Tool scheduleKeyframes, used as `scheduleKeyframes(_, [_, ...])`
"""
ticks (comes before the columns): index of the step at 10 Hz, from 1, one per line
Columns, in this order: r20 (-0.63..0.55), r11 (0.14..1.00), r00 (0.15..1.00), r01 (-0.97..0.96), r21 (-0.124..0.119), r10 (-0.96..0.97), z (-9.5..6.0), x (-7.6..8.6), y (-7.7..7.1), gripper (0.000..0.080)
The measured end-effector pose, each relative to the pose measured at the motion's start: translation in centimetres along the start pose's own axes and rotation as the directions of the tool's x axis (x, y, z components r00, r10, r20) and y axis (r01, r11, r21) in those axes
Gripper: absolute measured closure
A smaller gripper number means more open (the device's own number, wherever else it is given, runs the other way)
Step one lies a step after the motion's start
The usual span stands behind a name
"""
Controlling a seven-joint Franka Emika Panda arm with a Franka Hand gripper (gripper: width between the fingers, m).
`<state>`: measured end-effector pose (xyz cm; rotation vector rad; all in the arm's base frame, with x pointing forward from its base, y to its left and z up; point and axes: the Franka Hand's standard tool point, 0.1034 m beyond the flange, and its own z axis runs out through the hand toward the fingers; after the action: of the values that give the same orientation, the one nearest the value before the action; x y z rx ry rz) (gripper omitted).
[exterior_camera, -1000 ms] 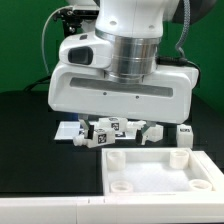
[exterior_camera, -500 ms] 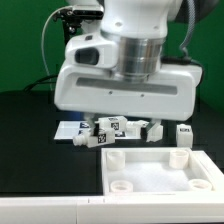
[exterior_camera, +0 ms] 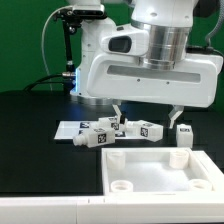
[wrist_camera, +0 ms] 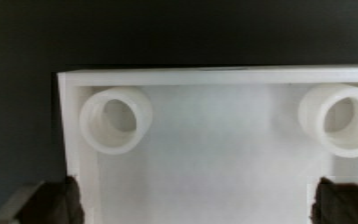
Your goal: Assemble square table
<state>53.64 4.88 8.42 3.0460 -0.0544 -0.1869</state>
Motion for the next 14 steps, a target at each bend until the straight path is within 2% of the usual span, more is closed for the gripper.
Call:
scheduleKeyframes(1, [0.018, 0.998, 0.998, -0.057, 0.022, 0.056, 0.2, -0.7, -1.0, 0.0151])
scheduleKeyframes(2, [0.039, 0.995, 0.996, -0.087, 0.055, 0.085, 0.6, -1.7, -2.6, 0.0151])
scheduleKeyframes(3, [0.044, 0.995, 0.997, -0.071, 0.066, 0.068, 0.7, -2.1, -4.1, 0.0151])
scheduleKeyframes(4, [0.093, 0.989, 0.991, -0.101, 0.108, 0.092, 0.4, -3.0, -5.7, 0.0151])
scheduleKeyframes(5, [0.123, 0.986, 0.988, -0.106, 0.129, 0.090, -0.2, -3.3, -6.5, 0.0151])
scheduleKeyframes(7, [0.113, 0.986, 0.989, -0.108, 0.124, 0.095, 0.1, -3.1, -6.2, 0.0151])
scheduleKeyframes(9, [0.118, 0.990, 0.992, -0.053, 0.130, 0.038, 0.5, -2.5, -6.2, 0.0151])
scheduleKeyframes(10, [0.104, 0.989, 0.993, -0.065, 0.132, 0.051, 0.9, -3.4, -8.2, 0.0151])
scheduleKeyframes(11, [0.160, 0.985, 0.981, -0.126, 0.115, 0.106, 1.5, -5.1, -9.5, 0.0151])
scheduleKeyframes(12, [0.264, 0.984, 0.956, -0.157, 0.084, 0.130, 1.7, -6.0, -9.3, 0.0151])
scheduleKeyframes(13, [0.306, 0.987, 0.946, -0.138, 0.085, 0.106, 1.4, -4.8, -8.2, 0.0151])
scheduleKeyframes(14, [0.353, 0.986, 0.929, -0.149, 0.076, 0.113, 1.4, -4.6, -7.7, 0.0151])
